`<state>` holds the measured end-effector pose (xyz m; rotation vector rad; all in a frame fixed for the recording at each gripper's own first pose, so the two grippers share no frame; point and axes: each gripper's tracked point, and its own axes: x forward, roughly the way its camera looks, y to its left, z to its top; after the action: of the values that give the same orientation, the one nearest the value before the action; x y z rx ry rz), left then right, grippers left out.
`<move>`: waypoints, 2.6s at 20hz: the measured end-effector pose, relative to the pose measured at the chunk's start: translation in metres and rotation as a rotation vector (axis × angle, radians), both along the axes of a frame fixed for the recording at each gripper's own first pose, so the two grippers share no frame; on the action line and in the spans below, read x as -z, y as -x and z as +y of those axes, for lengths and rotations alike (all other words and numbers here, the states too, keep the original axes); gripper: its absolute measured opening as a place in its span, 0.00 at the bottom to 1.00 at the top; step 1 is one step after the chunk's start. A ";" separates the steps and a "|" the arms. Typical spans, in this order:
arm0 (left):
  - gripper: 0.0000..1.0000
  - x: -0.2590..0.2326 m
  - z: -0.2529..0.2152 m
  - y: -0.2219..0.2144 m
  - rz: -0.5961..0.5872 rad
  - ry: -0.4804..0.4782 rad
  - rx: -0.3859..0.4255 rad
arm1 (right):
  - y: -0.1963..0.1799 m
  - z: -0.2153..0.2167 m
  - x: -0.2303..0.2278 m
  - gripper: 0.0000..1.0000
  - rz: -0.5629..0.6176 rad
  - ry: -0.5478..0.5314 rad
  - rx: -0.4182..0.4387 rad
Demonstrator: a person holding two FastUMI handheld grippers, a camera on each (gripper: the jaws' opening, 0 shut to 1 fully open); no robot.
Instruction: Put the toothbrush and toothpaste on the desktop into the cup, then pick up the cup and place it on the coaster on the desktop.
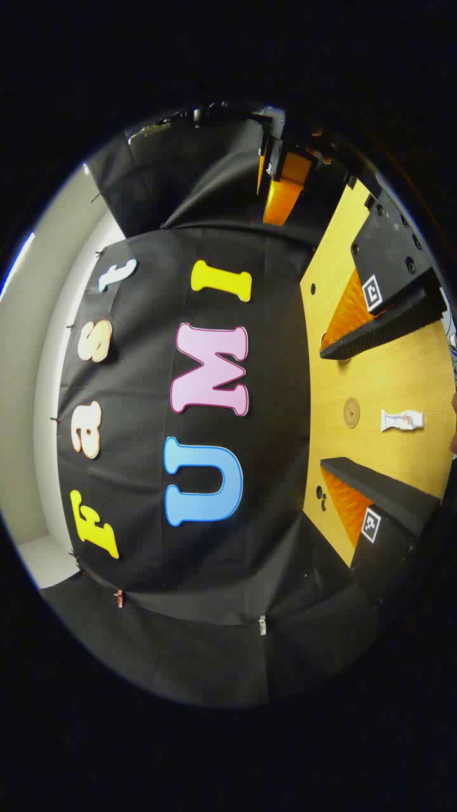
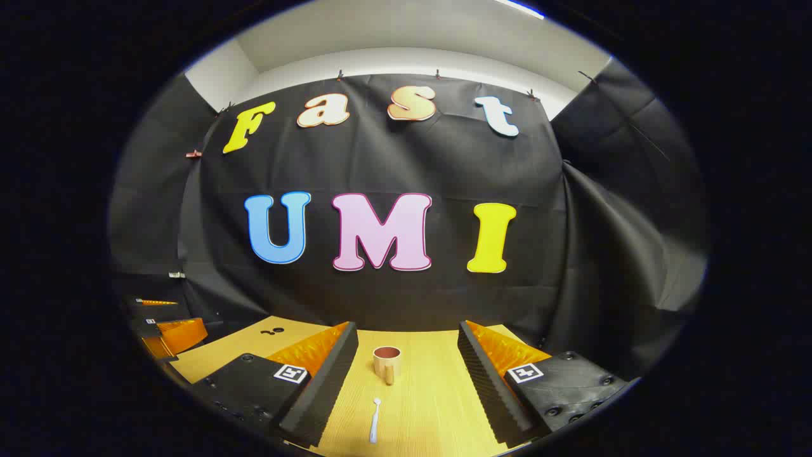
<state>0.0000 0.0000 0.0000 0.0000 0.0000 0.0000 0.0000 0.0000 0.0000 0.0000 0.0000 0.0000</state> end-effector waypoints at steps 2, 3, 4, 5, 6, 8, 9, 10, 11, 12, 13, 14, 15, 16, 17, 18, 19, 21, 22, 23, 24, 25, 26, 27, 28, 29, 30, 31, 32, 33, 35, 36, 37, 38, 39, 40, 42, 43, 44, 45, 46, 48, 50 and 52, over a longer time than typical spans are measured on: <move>0.96 0.009 0.004 -0.009 0.038 0.004 -0.012 | -0.011 0.012 0.005 0.97 0.014 -0.025 -0.021; 0.96 0.014 0.004 -0.013 0.053 0.009 -0.015 | -0.017 0.014 0.006 0.97 0.018 -0.038 -0.028; 0.96 0.014 0.005 -0.017 0.058 0.012 -0.023 | -0.023 0.015 0.008 0.97 0.024 -0.053 -0.033; 0.96 0.013 0.006 -0.021 0.058 0.011 -0.031 | -0.029 0.016 0.011 0.97 0.030 -0.068 -0.039; 0.96 0.014 0.006 -0.025 0.062 0.010 -0.032 | -0.032 0.015 0.014 0.97 0.036 -0.075 -0.041; 0.96 0.020 0.002 -0.034 0.080 0.006 -0.034 | -0.040 0.014 0.023 0.97 0.054 -0.080 -0.047; 0.96 0.022 0.001 -0.037 0.085 0.005 -0.035 | -0.043 0.012 0.026 0.97 0.062 -0.079 -0.049; 0.96 0.022 -0.001 -0.040 0.084 0.008 -0.034 | -0.046 0.011 0.028 0.97 0.068 -0.078 -0.050; 0.96 0.023 -0.003 -0.043 0.083 0.012 -0.033 | -0.049 0.009 0.029 0.97 0.071 -0.078 -0.052; 0.96 0.023 -0.005 -0.047 0.087 0.019 -0.035 | -0.052 0.007 0.030 0.98 0.071 -0.079 -0.053; 0.96 0.025 -0.007 -0.051 0.090 0.025 -0.038 | -0.054 0.005 0.031 0.98 0.071 -0.082 -0.052; 0.96 0.025 -0.010 -0.056 0.092 0.027 -0.035 | -0.058 0.004 0.033 0.98 0.077 -0.086 -0.052; 0.96 0.026 -0.012 -0.057 0.092 0.025 -0.030 | -0.060 0.003 0.033 0.98 0.080 -0.088 -0.055; 0.96 0.027 -0.014 -0.060 0.094 0.021 -0.026 | -0.062 0.003 0.034 0.98 0.080 -0.088 -0.056; 0.96 0.029 -0.014 -0.062 0.099 0.017 -0.027 | -0.064 0.002 0.036 0.98 0.084 -0.082 -0.060; 0.96 0.032 -0.015 -0.065 0.110 0.013 -0.025 | -0.066 0.002 0.039 0.98 0.093 -0.074 -0.065; 0.96 0.036 -0.016 -0.068 0.122 0.010 -0.021 | -0.068 0.002 0.041 0.98 0.098 -0.071 -0.068; 0.96 0.051 -0.014 -0.075 0.168 -0.002 -0.011 | -0.072 0.001 0.044 0.98 0.109 -0.075 -0.077; 0.96 0.059 -0.012 -0.079 0.196 -0.004 -0.006 | -0.076 -0.001 0.048 0.98 0.119 -0.074 -0.077; 0.96 0.068 -0.009 -0.084 0.227 -0.001 -0.002 | -0.079 -0.002 0.050 0.98 0.128 -0.076 -0.079; 0.96 0.078 -0.007 -0.088 0.259 0.006 0.000 | -0.082 -0.004 0.054 0.98 0.138 -0.077 -0.081; 0.96 0.088 -0.002 -0.094 0.291 0.013 -0.004 | -0.088 -0.006 0.059 0.98 0.153 -0.076 -0.084; 0.96 0.098 0.001 -0.100 0.318 0.018 -0.006 | -0.093 -0.009 0.062 0.98 0.164 -0.078 -0.084; 0.96 0.110 0.004 -0.105 0.352 0.016 -0.008 | -0.099 -0.012 0.065 0.98 0.173 -0.080 -0.083; 0.96 0.122 0.008 -0.112 0.387 0.007 -0.013 | -0.105 -0.014 0.069 0.98 0.181 -0.082 -0.084; 0.97 0.133 0.012 -0.118 0.421 -0.003 -0.018 | -0.111 -0.015 0.073 0.98 0.192 -0.082 -0.086; 0.97 0.145 0.015 -0.124 0.457 -0.012 -0.020 | -0.116 -0.015 0.079 0.98 0.205 -0.081 -0.096; 0.97 0.158 0.017 -0.128 0.489 -0.019 -0.021 | -0.120 -0.015 0.083 0.98 0.215 -0.077 -0.103; 0.97 0.170 0.018 -0.134 0.527 -0.024 -0.021 | -0.125 -0.017 0.089 0.98 0.224 -0.072 -0.105; 0.96 0.185 0.019 -0.137 0.570 -0.025 -0.021 | -0.128 -0.017 0.094 0.98 0.234 -0.070 -0.110; 0.96 0.214 0.020 -0.143 0.649 -0.014 -0.019 | -0.134 -0.017 0.105 0.98 0.261 -0.076 -0.128; 0.96 0.227 0.021 -0.145 0.688 -0.013 -0.026 | -0.136 -0.016 0.112 0.98 0.279 -0.077 -0.135; 0.97 0.239 0.022 -0.148 0.725 -0.016 -0.035 | -0.140 -0.016 0.120 0.98 0.301 -0.081 -0.147; 0.97 0.250 0.023 -0.148 0.763 -0.022 -0.040 | -0.142 -0.018 0.129 0.98 0.324 -0.088 -0.152; 0.97 0.259 0.023 -0.150 0.782 -0.028 -0.040 | -0.145 -0.021 0.138 0.98 0.349 -0.096 -0.149; 0.97 0.267 0.023 -0.153 0.810 -0.032 -0.040 | -0.147 -0.024 0.148 0.98 0.374 -0.103 -0.148; 0.96 0.280 0.025 -0.155 0.864 -0.036 -0.056 | -0.151 -0.028 0.164 0.98 0.421 -0.106 -0.142; 0.95 0.287 0.025 -0.155 0.886 -0.027 -0.063 | -0.150 -0.031 0.176 0.98 0.457 -0.097 -0.131; 0.93 0.292 0.027 -0.156 0.910 -0.022 -0.073 | -0.148 -0.033 0.187 0.98 0.490 -0.103 -0.126; 0.90 0.298 0.028 -0.155 0.931 -0.019 -0.080 | -0.147 -0.030 0.195 0.99 0.514 -0.116 -0.125; 0.88 0.302 0.029 -0.155 0.945 -0.021 -0.081 | -0.146 -0.029 0.203 0.98 0.537 -0.120 -0.124; 0.85 0.308 0.026 -0.154 0.968 -0.010 -0.057 | -0.141 -0.023 0.217 0.98 0.576 -0.122 -0.136; 0.82 0.310 0.028 -0.155 0.962 -0.013 -0.045 | -0.135 -0.019 0.233 0.98 0.635 -0.123 -0.139; 0.72 0.309 0.028 -0.155 0.965 -0.015 -0.042 | -0.129 -0.015 0.241 0.98 0.671 -0.130 -0.145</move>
<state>0.1553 0.0276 -0.3094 0.0152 0.9649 0.0418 0.1292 -0.0145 -0.2415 0.1302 0.6708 0.1448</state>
